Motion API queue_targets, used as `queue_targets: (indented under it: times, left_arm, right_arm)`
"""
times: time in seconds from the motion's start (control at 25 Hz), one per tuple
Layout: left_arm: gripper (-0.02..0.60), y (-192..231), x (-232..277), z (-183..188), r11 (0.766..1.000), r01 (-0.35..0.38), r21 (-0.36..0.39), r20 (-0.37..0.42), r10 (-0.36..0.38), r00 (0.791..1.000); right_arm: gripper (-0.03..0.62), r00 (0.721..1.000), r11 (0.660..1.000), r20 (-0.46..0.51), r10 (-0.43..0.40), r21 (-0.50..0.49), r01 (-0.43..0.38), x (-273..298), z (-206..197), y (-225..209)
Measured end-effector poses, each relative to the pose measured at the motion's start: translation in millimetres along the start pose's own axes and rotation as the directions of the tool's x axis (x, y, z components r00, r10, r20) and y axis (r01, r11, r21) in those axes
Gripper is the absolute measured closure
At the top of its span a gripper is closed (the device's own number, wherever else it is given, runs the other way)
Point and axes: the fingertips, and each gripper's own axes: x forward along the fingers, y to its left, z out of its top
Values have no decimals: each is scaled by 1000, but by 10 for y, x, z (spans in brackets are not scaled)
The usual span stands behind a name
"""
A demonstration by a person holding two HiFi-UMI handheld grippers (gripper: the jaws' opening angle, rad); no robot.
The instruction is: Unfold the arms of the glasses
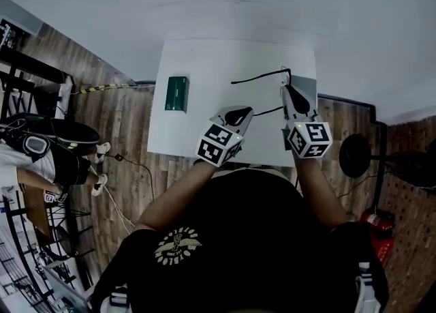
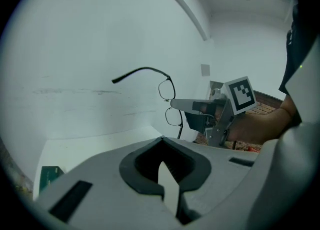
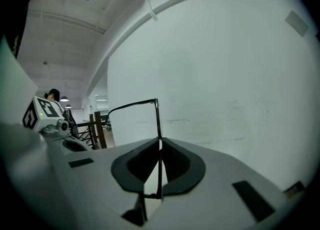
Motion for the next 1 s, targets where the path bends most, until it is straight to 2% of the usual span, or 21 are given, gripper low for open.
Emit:
queue_targets:
  times: [0.2,0.36,0.44,0.72,0.84,1.0]
  left_arm:
    - [575,159,-162,18,992,-121,-47,102,125,987]
    - [575,347,-410,33,967,-243,-77,166,253,953]
    - [575,391,-522,47,955,-283,-83,187,294,937]
    - [575,498,-897,157,946,-318,-58,247,322,914]
    - [575,576,-1076,262,944,-326,-50,276,327,904]
    - [575,767,-1326,494,937,-348,-33,306,341,889]
  right_arm:
    - [576,998,999,-46,33,5,-33,22,-150,-171]
    - [575,993,996,-84,86,13,-85,88,-292,-156]
    - [576,990,994,-92,110,19,-109,115,-338,-142]
    - [576,989,993,-84,118,42,-115,83,-395,-200]
    - [574,993,993,-41,110,38,-109,-1,-216,-196]
    - [576,996,996,34,86,-14,-85,-65,197,-151]
